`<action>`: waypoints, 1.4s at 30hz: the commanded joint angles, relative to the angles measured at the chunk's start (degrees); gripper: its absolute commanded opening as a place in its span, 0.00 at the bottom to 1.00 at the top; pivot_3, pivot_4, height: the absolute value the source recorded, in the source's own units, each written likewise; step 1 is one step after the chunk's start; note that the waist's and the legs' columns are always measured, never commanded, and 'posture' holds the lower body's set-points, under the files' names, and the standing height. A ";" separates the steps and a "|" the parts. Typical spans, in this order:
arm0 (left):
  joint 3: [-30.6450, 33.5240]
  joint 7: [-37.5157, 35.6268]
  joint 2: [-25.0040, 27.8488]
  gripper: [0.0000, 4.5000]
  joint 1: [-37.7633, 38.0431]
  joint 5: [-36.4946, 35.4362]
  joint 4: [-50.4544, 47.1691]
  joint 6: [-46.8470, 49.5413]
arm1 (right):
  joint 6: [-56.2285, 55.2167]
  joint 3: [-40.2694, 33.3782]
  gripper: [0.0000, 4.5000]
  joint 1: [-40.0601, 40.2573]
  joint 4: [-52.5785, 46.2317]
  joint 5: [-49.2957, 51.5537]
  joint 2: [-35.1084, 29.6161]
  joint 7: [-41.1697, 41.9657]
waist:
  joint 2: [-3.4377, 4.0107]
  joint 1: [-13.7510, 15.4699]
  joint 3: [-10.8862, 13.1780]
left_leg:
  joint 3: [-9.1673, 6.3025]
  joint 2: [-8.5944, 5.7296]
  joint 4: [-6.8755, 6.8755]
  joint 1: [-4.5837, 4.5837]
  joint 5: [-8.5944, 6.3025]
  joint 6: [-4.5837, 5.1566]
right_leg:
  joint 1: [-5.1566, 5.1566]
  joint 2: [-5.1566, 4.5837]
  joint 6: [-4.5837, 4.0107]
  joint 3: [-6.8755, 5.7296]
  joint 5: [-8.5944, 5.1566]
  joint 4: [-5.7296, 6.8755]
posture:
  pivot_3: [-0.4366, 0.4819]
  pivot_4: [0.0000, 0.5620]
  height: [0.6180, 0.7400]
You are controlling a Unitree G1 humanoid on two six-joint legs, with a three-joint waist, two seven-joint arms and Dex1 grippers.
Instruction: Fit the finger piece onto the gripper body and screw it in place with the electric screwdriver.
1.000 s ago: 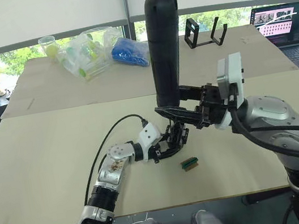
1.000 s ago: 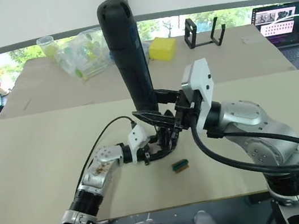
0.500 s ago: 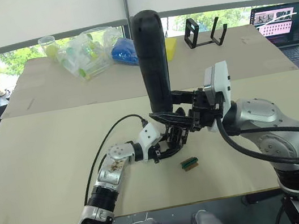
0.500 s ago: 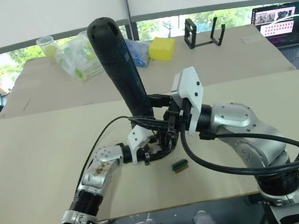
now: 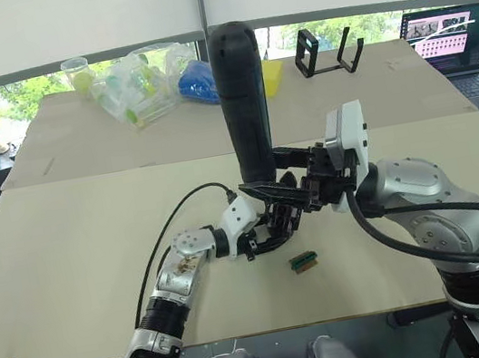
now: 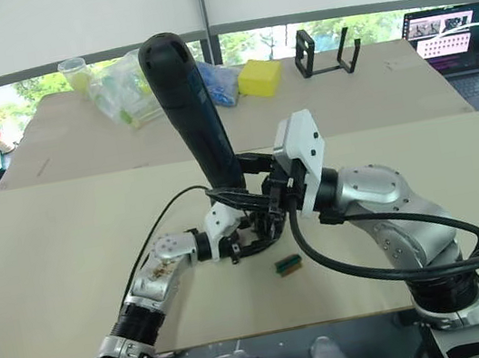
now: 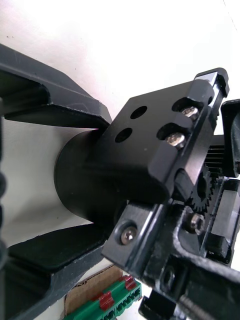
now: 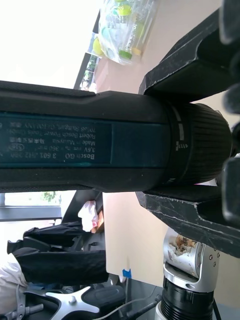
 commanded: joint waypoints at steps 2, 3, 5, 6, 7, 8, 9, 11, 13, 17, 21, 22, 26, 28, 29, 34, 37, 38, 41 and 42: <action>-0.07 -0.11 -0.12 0.51 -0.24 -1.15 -2.73 -0.59 | -1.78 -1.67 0.42 -0.79 -2.02 0.12 -0.06 0.20 | 0.00 -0.01 0.00 | 0.00 0.00 0.00 0.00 0.00 0.00 | 0.00 0.00 0.00 0.00 0.00 0.00 | 0.48 0.27 1.00; -0.06 -0.12 -0.10 0.51 -0.25 -1.15 -2.73 -0.59 | -1.79 -1.68 0.42 -0.80 -1.99 0.05 -0.07 0.24 | 0.00 -0.01 0.00 | 0.00 0.00 0.00 0.00 0.00 0.00 | 0.00 0.00 0.00 0.00 0.00 0.00 | 0.48 0.27 1.00; -0.04 -0.13 -0.07 0.51 -0.24 -1.17 -2.76 -0.55 | -1.71 -1.72 0.42 -0.75 -1.95 -0.02 -0.11 0.30 | 0.00 -0.02 0.00 | 0.00 0.00 0.00 0.00 0.00 0.00 | -0.01 0.00 0.00 0.00 0.00 0.00 | 0.48 0.27 1.00; -0.04 -0.15 -0.06 0.51 -0.24 -1.19 -2.79 -0.55 | -1.72 -1.72 0.42 -0.73 -1.93 -0.08 -0.15 0.34 | 0.00 -0.03 0.00 | 0.00 0.00 0.00 0.00 0.00 0.00 | -0.01 0.00 0.00 0.00 0.00 0.00 | 0.48 0.27 1.00; -0.04 -0.17 -0.04 0.51 -0.23 -1.20 -2.82 -0.55 | -1.73 -1.71 0.42 -0.70 -1.93 -0.13 -0.17 0.36 | 0.00 -0.04 0.00 | 0.00 0.00 0.00 0.00 0.00 0.00 | -0.01 0.00 0.00 0.00 0.00 0.00 | 0.48 0.27 1.00; -0.06 -0.16 -0.07 0.51 -0.25 -1.20 -2.80 -0.54 | -1.75 -1.74 0.42 -0.65 -1.90 -0.18 -0.22 0.39 | 0.00 -0.04 0.00 | 0.00 0.00 0.00 0.00 0.00 0.00 | -0.01 0.00 0.00 0.00 0.00 0.00 | 0.48 0.27 1.00; -0.07 -0.14 -0.10 0.51 -0.27 -1.20 -2.80 -0.52 | -1.79 -1.77 0.42 -0.59 -1.88 -0.24 -0.26 0.43 | 0.00 -0.04 0.00 | 0.00 0.00 0.00 0.00 0.00 0.00 | -0.01 0.00 0.00 0.00 0.00 0.00 | 0.48 0.27 1.00; -0.10 -0.09 -0.18 0.51 -0.30 -1.20 -2.84 -0.48 | -1.83 -1.79 0.42 -0.49 -1.83 -0.33 -0.36 0.51 | 0.00 -0.04 0.00 | 0.00 0.00 0.00 0.00 0.00 0.00 | -0.01 0.00 0.00 0.00 0.00 0.00 | 0.48 0.27 1.00; -0.11 -0.07 -0.24 0.51 -0.30 -1.24 -2.93 -0.38 | -1.94 -1.78 0.42 -0.39 -1.76 -0.50 -0.45 0.66 | 0.00 -0.04 0.00 | 0.00 0.00 0.00 0.00 0.00 0.00 | -0.01 0.00 0.00 0.00 0.00 0.00 | 0.48 0.27 1.00; -0.13 -0.08 -0.31 0.51 -0.31 -1.31 -3.06 -0.33 | -2.15 -1.74 0.42 -0.21 -1.54 -0.93 -0.59 0.92 | 0.00 -0.04 0.00 | 0.00 0.00 0.00 0.00 0.00 0.00 | -0.01 0.00 0.00 0.00 0.00 0.00 | 0.48 0.27 1.00; -0.16 -0.07 -0.35 0.51 -0.28 -1.34 -3.22 -0.24 | -2.32 -1.72 0.42 -0.04 -1.32 -1.46 -0.42 1.19 | 0.00 -0.03 0.00 | 0.00 0.00 0.00 0.00 0.00 0.00 | -0.01 0.00 0.00 0.00 0.00 0.00 | 0.48 0.27 1.00; -0.16 -0.07 -0.37 0.51 -0.28 -1.35 -3.28 -0.20 | -2.40 -1.72 0.42 -0.03 -1.26 -1.63 -0.31 1.25 | 0.00 -0.03 0.00 | 0.00 0.00 0.00 0.00 0.00 0.00 | -0.01 0.00 0.00 0.00 0.00 0.00 | 0.48 0.27 1.00; -0.18 -0.07 -0.39 0.51 -0.21 -1.40 -3.49 -0.06 | -2.61 -1.50 0.42 0.12 -1.15 -2.14 -0.04 1.36 | 0.00 -0.03 0.00 | 0.00 0.00 -0.01 0.00 0.00 0.00 | -0.01 -0.01 0.00 0.00 0.00 0.00 | 0.48 0.27 1.00; -0.20 -0.04 -0.40 0.51 -0.17 -1.40 -3.59 0.01 | -2.42 -1.49 0.42 0.29 -1.21 -2.11 0.01 1.35 | 0.00 -0.03 0.00 | 0.00 0.00 0.00 0.00 0.00 0.00 | -0.01 -0.01 0.00 0.00 0.00 0.00 | 0.48 0.27 1.00; -0.21 -0.02 -0.41 0.51 -0.14 -1.39 -3.65 0.05 | -2.28 -1.51 0.42 0.38 -1.29 -2.02 0.01 1.36 | 0.00 -0.04 0.00 | 0.00 0.00 -0.01 0.00 0.00 0.00 | -0.01 -0.01 0.00 0.00 0.00 0.00 | 0.48 0.27 1.00; -0.17 0.06 -0.36 0.51 -0.16 -1.37 -3.80 0.31 | -1.60 -1.75 0.42 0.55 -1.87 -1.05 0.11 1.47 | 0.00 -0.04 0.00 | 0.00 0.00 -0.01 0.00 0.00 0.00 | -0.01 -0.01 0.00 0.00 0.00 0.00 | 0.48 0.27 1.00; -0.21 0.09 -0.41 0.51 -0.17 -1.37 -3.82 0.35 | -1.56 -1.83 0.42 0.40 -1.87 -0.92 0.14 1.44 | 0.00 -0.05 0.00 | 0.00 0.00 -0.01 0.00 0.00 0.00 | -0.01 -0.01 0.00 0.00 0.00 0.00 | 0.48 0.27 1.00; -0.21 0.10 -0.43 0.51 -0.18 -1.37 -3.83 0.37 | -1.55 -1.85 0.42 0.36 -1.85 -0.90 0.15 1.44 | 0.00 -0.05 0.00 | 0.00 0.00 -0.01 0.00 0.00 0.00 | -0.01 -0.01 0.00 0.01 0.00 0.00 | 0.48 0.27 1.00; -0.22 0.13 -0.49 0.51 -0.17 -1.38 -3.81 0.36 | -1.56 -1.86 0.42 0.37 -1.87 -0.92 0.11 1.46 | 0.00 -0.07 0.00 | 0.00 0.00 -0.01 0.00 0.00 0.00 | -0.01 -0.01 0.00 0.00 0.00 0.00 | 0.48 0.27 1.00; -0.22 0.13 -0.49 0.51 -0.16 -1.37 -3.80 0.32 | -1.53 -1.86 0.42 0.38 -1.90 -0.91 0.11 1.45 | 0.00 -0.07 0.00 | 0.00 0.00 -0.01 0.00 0.00 0.00 | -0.01 -0.01 0.00 0.00 0.00 -0.01 | 0.48 0.27 1.00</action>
